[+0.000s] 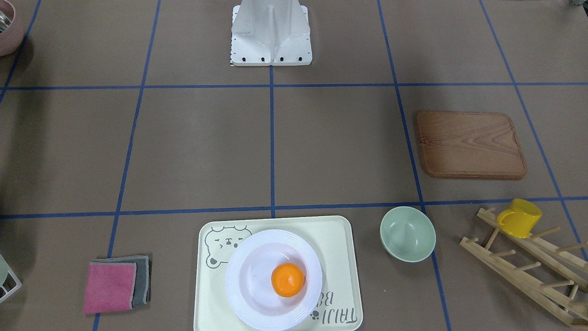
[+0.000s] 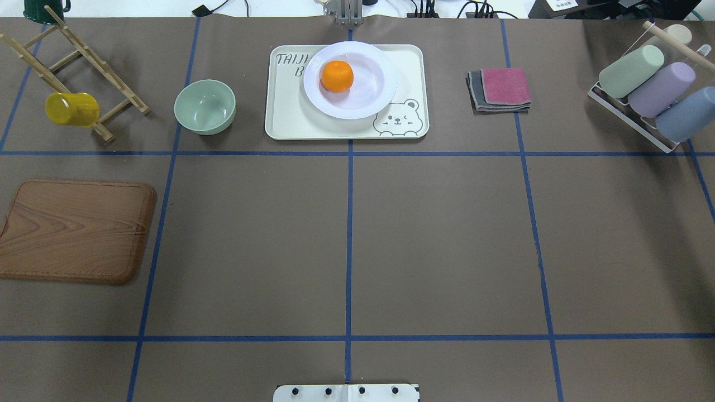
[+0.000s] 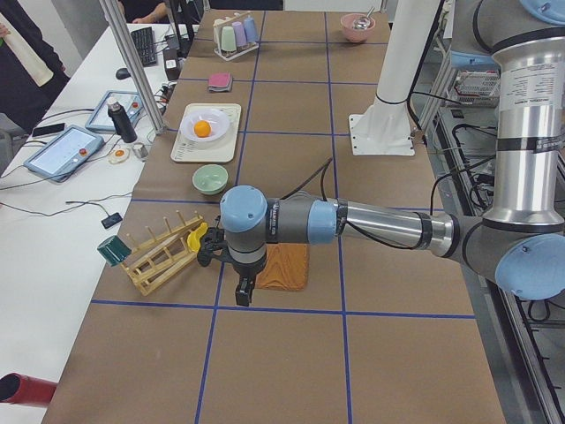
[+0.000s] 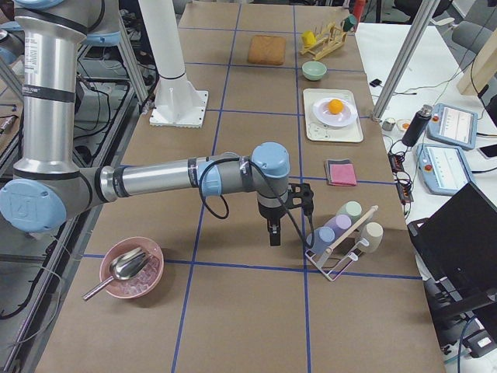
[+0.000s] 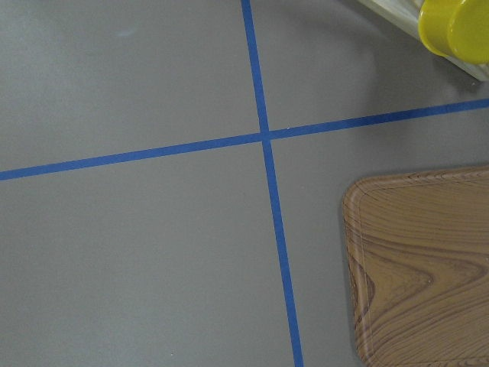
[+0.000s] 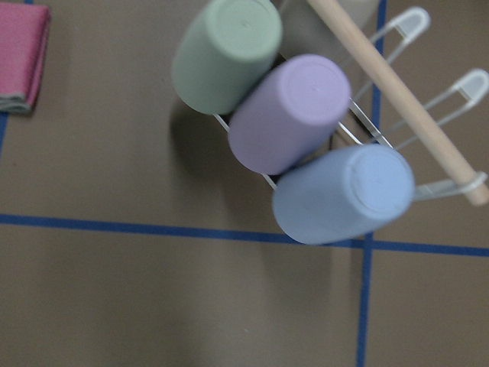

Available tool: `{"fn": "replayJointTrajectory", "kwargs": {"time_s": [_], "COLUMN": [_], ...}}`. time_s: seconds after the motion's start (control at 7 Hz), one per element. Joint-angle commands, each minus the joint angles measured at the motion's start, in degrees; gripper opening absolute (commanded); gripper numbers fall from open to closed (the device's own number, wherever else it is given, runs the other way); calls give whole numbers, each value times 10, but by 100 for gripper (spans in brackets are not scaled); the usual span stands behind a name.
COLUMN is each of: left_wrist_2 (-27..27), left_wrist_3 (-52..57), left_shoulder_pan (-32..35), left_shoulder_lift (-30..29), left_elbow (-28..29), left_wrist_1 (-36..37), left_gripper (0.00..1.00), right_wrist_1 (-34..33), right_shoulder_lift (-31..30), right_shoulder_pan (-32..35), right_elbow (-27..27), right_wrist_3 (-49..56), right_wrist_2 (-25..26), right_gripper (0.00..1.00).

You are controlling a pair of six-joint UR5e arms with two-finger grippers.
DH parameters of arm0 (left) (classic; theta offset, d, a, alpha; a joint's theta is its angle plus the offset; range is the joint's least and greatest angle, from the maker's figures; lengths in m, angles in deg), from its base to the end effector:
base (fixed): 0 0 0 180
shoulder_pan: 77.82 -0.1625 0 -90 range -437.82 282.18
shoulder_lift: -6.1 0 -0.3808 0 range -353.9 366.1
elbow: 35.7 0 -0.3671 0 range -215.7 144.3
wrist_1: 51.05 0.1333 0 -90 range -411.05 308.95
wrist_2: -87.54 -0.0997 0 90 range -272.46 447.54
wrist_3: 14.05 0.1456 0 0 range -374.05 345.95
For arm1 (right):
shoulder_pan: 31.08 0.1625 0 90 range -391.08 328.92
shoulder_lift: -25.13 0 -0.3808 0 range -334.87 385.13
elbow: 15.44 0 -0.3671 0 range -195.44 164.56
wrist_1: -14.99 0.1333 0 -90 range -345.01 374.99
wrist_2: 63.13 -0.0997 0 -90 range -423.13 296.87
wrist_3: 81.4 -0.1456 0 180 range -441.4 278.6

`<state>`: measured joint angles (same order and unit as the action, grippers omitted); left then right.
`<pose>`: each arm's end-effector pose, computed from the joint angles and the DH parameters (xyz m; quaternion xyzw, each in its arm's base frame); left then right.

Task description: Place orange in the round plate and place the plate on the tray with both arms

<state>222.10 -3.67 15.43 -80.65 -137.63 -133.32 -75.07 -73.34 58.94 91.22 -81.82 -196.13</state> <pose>-0.0562 -0.4402 0.5894 0.0526 0.3755 0.0607 0.9233 0.0341 -0.4210 0.5782 0.0647 -0.3658 -0.0224 0.9282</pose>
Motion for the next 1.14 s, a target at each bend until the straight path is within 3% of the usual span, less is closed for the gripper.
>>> {"fn": "replayJointTrajectory", "kwargs": {"time_s": [0.0, 1.0], "left_wrist_2": [0, 0], "left_wrist_3": [0, 0], "left_shoulder_pan": [0, 0], "left_shoulder_lift": [0, 1], "left_elbow": [-1, -3], "left_wrist_1": [0, 0], "left_gripper": [98, 98], "right_wrist_1": [-6, 1], "right_shoulder_lift": [-33, -72], "right_shoulder_pan": [39, 36], "right_elbow": [0, -5], "right_wrist_3": [107, 111], "right_wrist_2": [-13, 13], "right_gripper": [100, 100]}}
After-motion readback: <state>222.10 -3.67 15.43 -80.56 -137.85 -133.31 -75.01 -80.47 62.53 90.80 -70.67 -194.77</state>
